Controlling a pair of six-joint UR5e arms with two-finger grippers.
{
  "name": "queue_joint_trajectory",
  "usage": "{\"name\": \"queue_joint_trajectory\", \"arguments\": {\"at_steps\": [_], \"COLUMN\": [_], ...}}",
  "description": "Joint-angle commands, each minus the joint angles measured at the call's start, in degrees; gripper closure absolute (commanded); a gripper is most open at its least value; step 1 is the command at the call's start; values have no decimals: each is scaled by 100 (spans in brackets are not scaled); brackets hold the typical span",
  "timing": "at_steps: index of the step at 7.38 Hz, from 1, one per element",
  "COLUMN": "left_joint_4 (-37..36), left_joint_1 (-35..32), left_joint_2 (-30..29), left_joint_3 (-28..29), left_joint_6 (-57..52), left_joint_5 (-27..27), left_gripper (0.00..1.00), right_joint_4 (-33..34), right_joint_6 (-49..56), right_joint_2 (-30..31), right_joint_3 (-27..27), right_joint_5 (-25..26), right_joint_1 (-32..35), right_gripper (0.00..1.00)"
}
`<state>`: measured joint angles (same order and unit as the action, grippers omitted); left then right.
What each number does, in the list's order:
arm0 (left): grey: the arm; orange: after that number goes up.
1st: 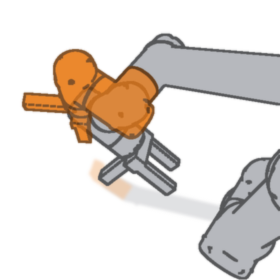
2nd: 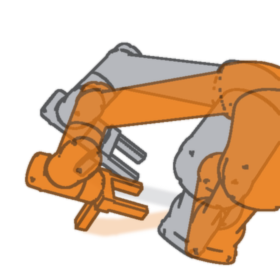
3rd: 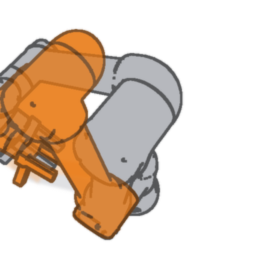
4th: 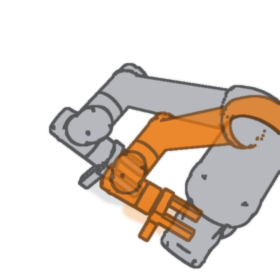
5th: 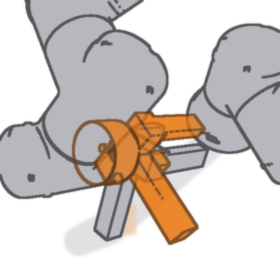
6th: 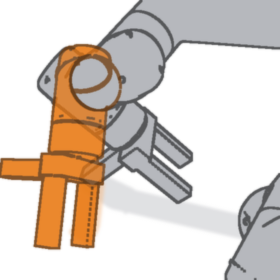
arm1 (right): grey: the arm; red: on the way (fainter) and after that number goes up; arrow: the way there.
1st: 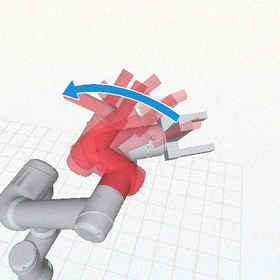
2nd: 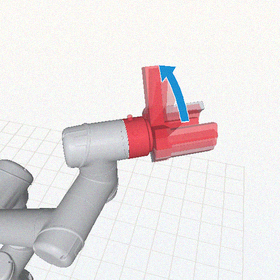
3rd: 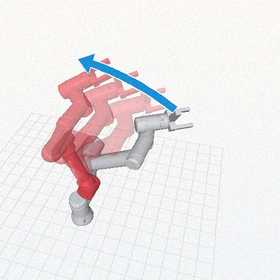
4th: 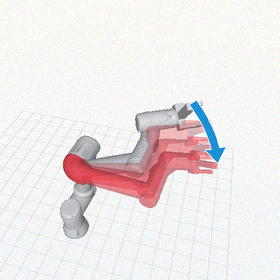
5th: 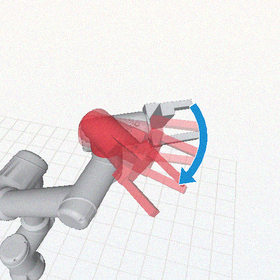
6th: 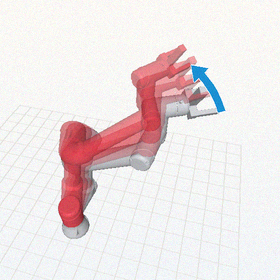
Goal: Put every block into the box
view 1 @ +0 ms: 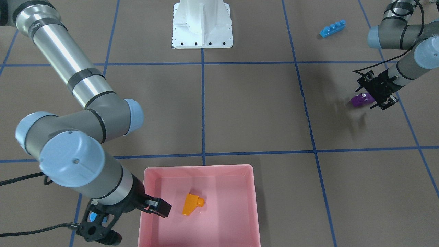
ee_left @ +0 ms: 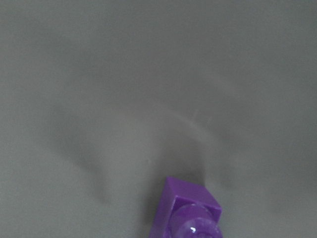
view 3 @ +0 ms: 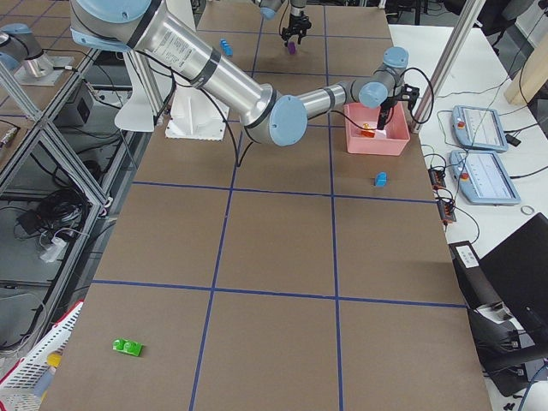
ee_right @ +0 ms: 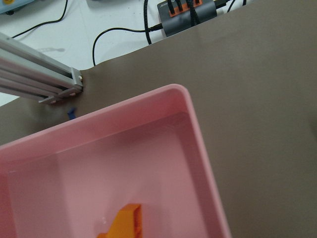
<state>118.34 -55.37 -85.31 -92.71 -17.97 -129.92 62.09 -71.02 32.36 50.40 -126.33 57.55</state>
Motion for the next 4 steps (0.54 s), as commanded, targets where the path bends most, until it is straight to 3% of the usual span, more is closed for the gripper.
{"name": "queue_joint_trajectory", "arguments": {"at_steps": [1,3,4], "left_joint_4": [-4,-12,-12], "left_joint_1": [0,0,0], "left_joint_2": [-56,-64,-247], "left_joint_3": [77,8,-123], "left_joint_6": [4,413,1243], "left_joint_5": [2,-77,-312], "left_gripper": [95,100,100], "right_joint_4": [22,40,40], "right_joint_6": [866,1168,1431], "right_joint_2": [1032,1698,2269], "right_joint_3": [707,1101,1547], "right_joint_5": [-715,-883,-919], "right_joint_1": [614,905,1020], "right_gripper": [0,0,0]}}
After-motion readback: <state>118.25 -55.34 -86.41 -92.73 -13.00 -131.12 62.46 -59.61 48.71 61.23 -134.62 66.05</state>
